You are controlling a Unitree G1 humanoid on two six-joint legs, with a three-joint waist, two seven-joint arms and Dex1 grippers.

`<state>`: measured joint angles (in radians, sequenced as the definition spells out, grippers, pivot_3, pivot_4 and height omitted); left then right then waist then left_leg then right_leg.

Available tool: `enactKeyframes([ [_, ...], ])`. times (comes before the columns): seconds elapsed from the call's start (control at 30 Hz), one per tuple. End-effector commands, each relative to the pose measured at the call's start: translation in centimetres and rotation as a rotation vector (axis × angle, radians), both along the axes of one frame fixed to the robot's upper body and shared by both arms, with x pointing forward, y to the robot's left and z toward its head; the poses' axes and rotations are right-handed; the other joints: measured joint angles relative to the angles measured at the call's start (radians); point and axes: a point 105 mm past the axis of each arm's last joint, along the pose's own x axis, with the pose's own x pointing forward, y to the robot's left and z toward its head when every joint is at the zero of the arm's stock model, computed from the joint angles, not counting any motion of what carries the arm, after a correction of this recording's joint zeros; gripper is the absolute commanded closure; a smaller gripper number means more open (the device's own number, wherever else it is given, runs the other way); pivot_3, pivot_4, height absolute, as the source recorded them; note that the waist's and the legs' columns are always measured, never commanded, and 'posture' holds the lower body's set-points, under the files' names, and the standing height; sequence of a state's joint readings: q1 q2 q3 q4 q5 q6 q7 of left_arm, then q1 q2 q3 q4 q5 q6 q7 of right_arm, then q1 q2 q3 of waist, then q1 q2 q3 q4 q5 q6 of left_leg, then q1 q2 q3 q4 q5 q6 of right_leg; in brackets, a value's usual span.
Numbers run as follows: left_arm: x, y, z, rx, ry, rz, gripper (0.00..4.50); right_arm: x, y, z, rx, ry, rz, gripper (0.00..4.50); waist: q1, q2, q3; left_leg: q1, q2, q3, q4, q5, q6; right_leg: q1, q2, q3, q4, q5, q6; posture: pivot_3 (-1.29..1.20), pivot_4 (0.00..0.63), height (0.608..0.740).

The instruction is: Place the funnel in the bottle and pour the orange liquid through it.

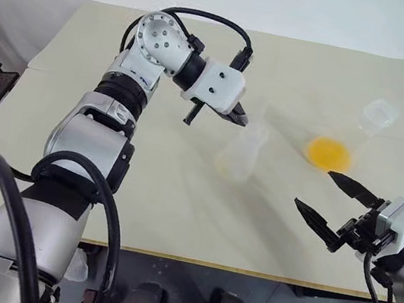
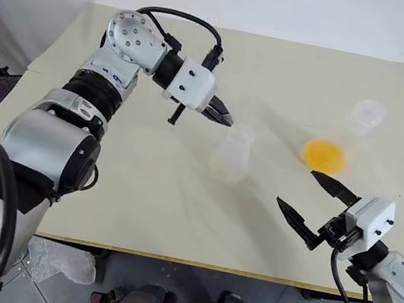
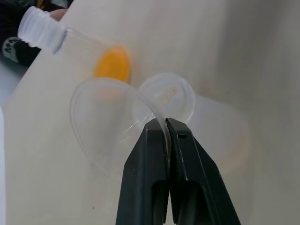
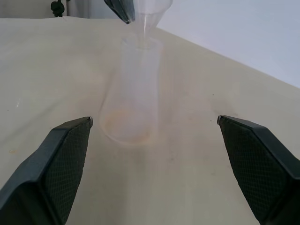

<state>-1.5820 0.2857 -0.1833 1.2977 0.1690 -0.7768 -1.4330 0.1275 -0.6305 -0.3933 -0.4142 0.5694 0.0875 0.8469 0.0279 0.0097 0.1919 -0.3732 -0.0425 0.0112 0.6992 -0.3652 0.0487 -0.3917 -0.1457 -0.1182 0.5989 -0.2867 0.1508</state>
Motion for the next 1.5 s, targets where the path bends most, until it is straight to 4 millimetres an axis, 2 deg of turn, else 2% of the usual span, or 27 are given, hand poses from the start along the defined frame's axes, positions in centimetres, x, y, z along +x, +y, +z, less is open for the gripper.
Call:
enactKeyframes([
  [0.03,-0.4,-0.4,1.4,0.067,-0.096,-0.028,4.46,-0.6,0.4,0.8,-0.009,-0.050,-0.001,0.00,0.002,0.000,0.000,0.000,0.000,0.000,0.000,0.000,0.000,0.000,0.000,0.000,0.000,0.000,0.000,0.00,0.150,0.740],
  [0.07,-0.4,-0.4,1.3,0.085,-0.113,-0.032,4.46,-0.6,0.3,0.8,-0.009,-0.049,-0.006,0.00,0.003,0.000,0.000,0.000,0.000,0.000,0.000,0.000,0.000,0.000,0.000,0.000,0.000,0.000,0.000,0.00,0.150,0.740],
  [0.17,-0.4,-0.7,1.5,0.090,-0.132,-0.040,3.84,-0.8,0.3,0.6,-0.009,-0.049,-0.017,0.00,0.005,0.000,0.000,0.000,-0.001,0.000,0.000,0.000,0.000,0.000,0.000,0.000,0.000,0.000,0.000,0.00,0.150,0.740],
  [0.33,-0.6,-0.9,1.6,0.092,-0.148,-0.056,2.42,-1.0,0.3,0.5,-0.009,-0.047,-0.026,0.00,0.004,0.000,0.000,0.000,0.000,0.000,0.000,0.000,0.000,0.000,0.000,0.000,0.000,0.000,0.000,0.00,0.150,0.740],
  [0.53,-0.8,-1.1,2.4,0.025,-0.126,-0.064,0.49,-1.3,0.2,0.4,-0.015,-0.048,-0.034,0.00,0.004,0.000,0.000,0.000,0.000,0.000,0.000,0.000,0.001,0.000,0.000,0.000,0.000,0.000,0.000,0.00,0.150,0.740],
  [0.6,-0.8,-1.1,2.5,-0.007,-0.096,-0.058,0.04,-1.3,0.1,0.6,-0.021,-0.049,-0.037,0.00,0.004,0.000,0.000,0.000,0.000,0.000,0.000,0.000,0.001,0.000,0.000,0.000,0.000,0.000,0.000,0.00,0.150,0.740],
  [0.7,-0.7,-0.7,3.1,-0.084,-0.044,-0.036,0.04,-1.4,-0.2,0.9,-0.026,-0.058,-0.051,0.00,0.003,0.000,0.000,0.000,0.000,0.000,0.000,0.000,0.001,0.000,0.000,0.000,0.001,0.000,0.000,0.00,0.150,0.740],
  [0.8,0.0,0.7,4.2,-0.250,0.065,0.033,0.04,-1.7,-1.0,1.2,-0.021,-0.062,-0.100,0.00,0.001,0.000,0.000,0.000,0.000,0.000,0.000,0.000,0.001,-0.001,0.000,0.001,0.002,0.000,0.000,0.00,0.150,0.740],
  [0.97,1.1,3.5,3.9,-0.457,0.227,0.121,0.04,-2.4,-2.1,1.0,-0.009,-0.047,-0.204,0.00,-0.002,0.000,0.000,0.002,0.000,-0.001,0.000,0.000,0.001,-0.001,-0.001,0.001,0.004,0.000,0.000,0.00,0.150,0.740],
  [1.03,1.8,5.4,2.4,-0.535,0.310,0.184,0.04,-2.2,-3.1,1.0,-0.005,-0.057,-0.312,0.00,-0.003,0.001,0.000,0.003,0.000,-0.003,0.000,0.000,0.001,-0.001,-0.001,0.003,0.006,0.000,0.000,0.00,0.150,0.740],
  [1.13,2.1,7.1,0.6,-0.607,0.375,0.233,0.04,-1.9,-4.2,1.1,0.013,-0.051,-0.424,0.00,-0.004,0.001,0.000,0.004,0.000,-0.002,0.001,0.000,0.001,-0.002,-0.001,0.005,0.009,0.000,0.000,0.00,0.150,0.740],
  [1.23,1.6,9.9,-2.2,-0.734,0.465,0.287,0.04,-2.1,-5.2,1.6,0.047,-0.073,-0.554,0.00,-0.005,0.002,-0.001,0.004,0.000,-0.003,0.002,0.000,0.001,-0.003,-0.001,0.006,0.010,0.000,0.000,0.00,0.150,0.740],
  [1.3,0.9,10.9,-3.6,-0.742,0.504,0.319,0.04,-2.3,-5.5,1.7,0.050,-0.082,-0.606,0.00,-0.006,0.002,-0.001,0.004,0.000,-0.003,0.001,0.000,0.000,-0.004,-0.002,0.008,0.012,0.000,0.000,0.00,0.150,0.740],
  [1.4,-1.0,12.5,-6.8,-0.745,0.608,0.381,0.04,-2.7,-6.1,1.7,0.057,-0.078,-0.704,0.00,-0.004,0.002,-0.001,0.004,-0.001,-0.004,0.002,0.000,0.000,-0.004,-0.002,0.009,0.012,0.000,0.000,0.00,0.150,0.740],
  [1.5,-2.5,13.4,-9.0,-0.733,0.654,0.436,0.04,-2.5,-6.5,1.7,0.054,-0.066,-0.755,0.00,-0.002,0.003,-0.002,0.005,-0.001,-0.004,0.002,0.000,0.000,-0.004,-0.002,0.011,0.013,0.000,0.000,0.00,0.150,0.740],
])
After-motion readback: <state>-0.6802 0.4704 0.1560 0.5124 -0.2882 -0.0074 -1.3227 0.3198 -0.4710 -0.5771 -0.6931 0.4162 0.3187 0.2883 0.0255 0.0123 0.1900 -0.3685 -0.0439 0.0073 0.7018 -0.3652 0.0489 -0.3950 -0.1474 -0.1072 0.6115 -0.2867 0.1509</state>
